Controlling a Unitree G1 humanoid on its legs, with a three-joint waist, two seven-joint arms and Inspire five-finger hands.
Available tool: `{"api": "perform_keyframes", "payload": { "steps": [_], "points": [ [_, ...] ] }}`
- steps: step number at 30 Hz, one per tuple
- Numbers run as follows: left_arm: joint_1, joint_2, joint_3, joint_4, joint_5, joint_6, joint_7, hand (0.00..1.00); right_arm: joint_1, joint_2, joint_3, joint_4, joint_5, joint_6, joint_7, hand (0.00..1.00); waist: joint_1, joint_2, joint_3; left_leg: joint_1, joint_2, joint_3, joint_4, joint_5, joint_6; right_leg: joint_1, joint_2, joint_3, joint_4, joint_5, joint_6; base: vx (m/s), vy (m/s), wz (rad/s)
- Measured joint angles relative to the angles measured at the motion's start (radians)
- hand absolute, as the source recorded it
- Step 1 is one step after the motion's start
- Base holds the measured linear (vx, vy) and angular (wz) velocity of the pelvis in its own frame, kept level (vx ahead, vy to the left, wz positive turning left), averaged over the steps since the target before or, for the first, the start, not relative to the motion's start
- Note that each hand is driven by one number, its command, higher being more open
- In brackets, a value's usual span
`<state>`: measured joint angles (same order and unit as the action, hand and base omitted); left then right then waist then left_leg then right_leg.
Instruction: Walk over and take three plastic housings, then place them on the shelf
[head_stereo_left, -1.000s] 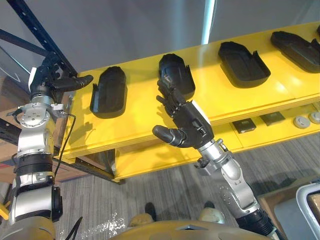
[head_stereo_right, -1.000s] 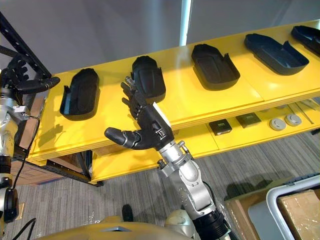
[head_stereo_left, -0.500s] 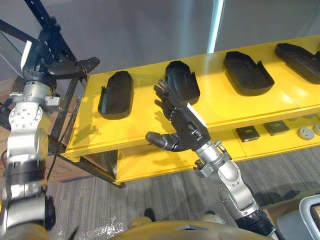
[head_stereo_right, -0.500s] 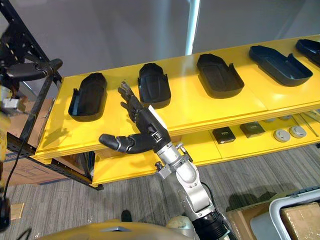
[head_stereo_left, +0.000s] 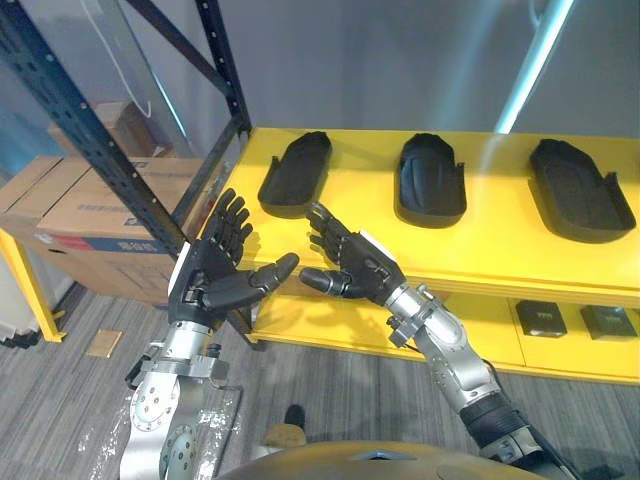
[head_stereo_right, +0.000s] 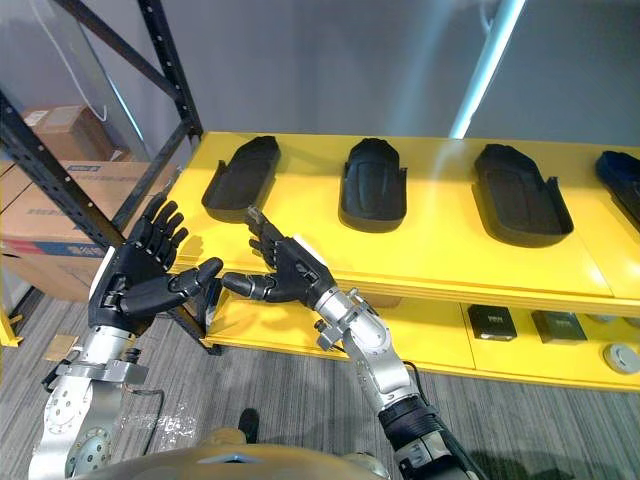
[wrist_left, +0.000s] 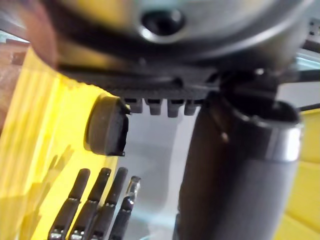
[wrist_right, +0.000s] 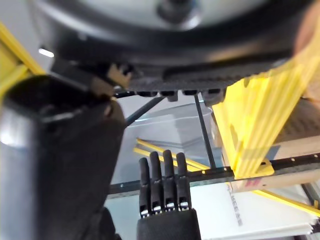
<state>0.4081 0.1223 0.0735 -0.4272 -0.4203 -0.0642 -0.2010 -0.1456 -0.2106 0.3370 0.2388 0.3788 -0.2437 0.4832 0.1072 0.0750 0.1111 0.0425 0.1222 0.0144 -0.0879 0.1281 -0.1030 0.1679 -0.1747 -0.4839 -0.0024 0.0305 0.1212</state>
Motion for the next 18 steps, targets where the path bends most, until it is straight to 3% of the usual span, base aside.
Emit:
{"api": "perform_keyframes", "payload": {
  "steps": [9, 18],
  "points": [
    [0.049, -0.016, -0.009, 0.001, -0.005, -0.051, -0.008, 1.0, -0.103, 0.012, 0.016, 0.186, -0.001, -0.001, 0.008, 1.0, 0.03, 0.001, 0.005, -0.027, -0.007, -0.054, 0.0, 0.017, 0.001, 0.007, 0.0, -0.055, 0.003, -0.002, -0.001, -0.02, -0.005, 0.19],
    [0.073, -0.053, -0.029, 0.001, -0.005, -0.069, -0.008, 1.0, -0.243, 0.044, -0.011, 0.268, -0.014, -0.014, -0.094, 1.0, 0.038, 0.034, 0.077, -0.054, -0.01, -0.085, 0.003, 0.033, 0.014, -0.027, -0.017, -0.085, 0.079, -0.038, 0.001, -0.03, -0.001, 0.12]
  ]
}}
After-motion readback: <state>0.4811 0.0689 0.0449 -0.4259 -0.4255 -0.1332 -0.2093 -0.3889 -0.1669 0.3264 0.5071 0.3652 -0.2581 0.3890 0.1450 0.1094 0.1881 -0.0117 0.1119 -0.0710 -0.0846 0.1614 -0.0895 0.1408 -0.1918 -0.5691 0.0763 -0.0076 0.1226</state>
